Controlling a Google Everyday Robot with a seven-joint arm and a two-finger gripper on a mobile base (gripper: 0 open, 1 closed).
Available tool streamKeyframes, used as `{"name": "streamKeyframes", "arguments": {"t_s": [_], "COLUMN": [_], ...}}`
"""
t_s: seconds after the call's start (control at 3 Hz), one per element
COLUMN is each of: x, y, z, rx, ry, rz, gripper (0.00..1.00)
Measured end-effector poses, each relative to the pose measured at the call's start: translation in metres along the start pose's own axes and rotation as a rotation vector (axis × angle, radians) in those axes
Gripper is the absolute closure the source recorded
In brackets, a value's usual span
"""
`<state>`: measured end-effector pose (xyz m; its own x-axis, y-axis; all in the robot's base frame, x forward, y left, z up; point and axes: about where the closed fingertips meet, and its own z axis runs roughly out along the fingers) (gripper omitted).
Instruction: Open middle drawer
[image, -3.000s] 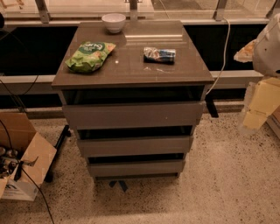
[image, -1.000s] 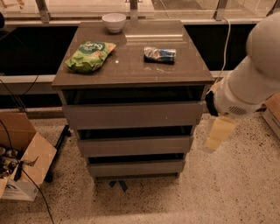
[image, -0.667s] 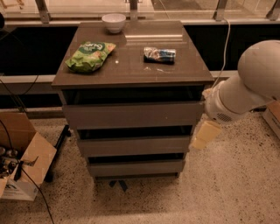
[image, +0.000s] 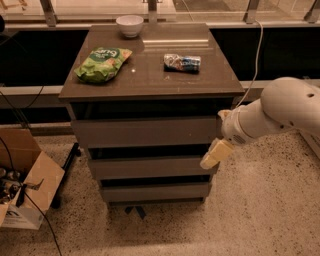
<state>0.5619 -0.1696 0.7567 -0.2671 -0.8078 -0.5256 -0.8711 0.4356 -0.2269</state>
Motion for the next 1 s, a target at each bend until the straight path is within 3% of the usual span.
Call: {"name": "streamKeyframes", "arguments": {"t_s": [0.33, 0.67, 1.0], "x": [0.014, 0.022, 0.038], "y": [0.006, 0.006, -0.003], "z": [0.026, 0.027, 0.05], "rx": [-0.047, -0.019, 0.028], "ry": [-0.001, 0.013, 0.025], "rz": [0.022, 0.031, 0.041], "gripper": [0.0, 0.0, 0.0]}}
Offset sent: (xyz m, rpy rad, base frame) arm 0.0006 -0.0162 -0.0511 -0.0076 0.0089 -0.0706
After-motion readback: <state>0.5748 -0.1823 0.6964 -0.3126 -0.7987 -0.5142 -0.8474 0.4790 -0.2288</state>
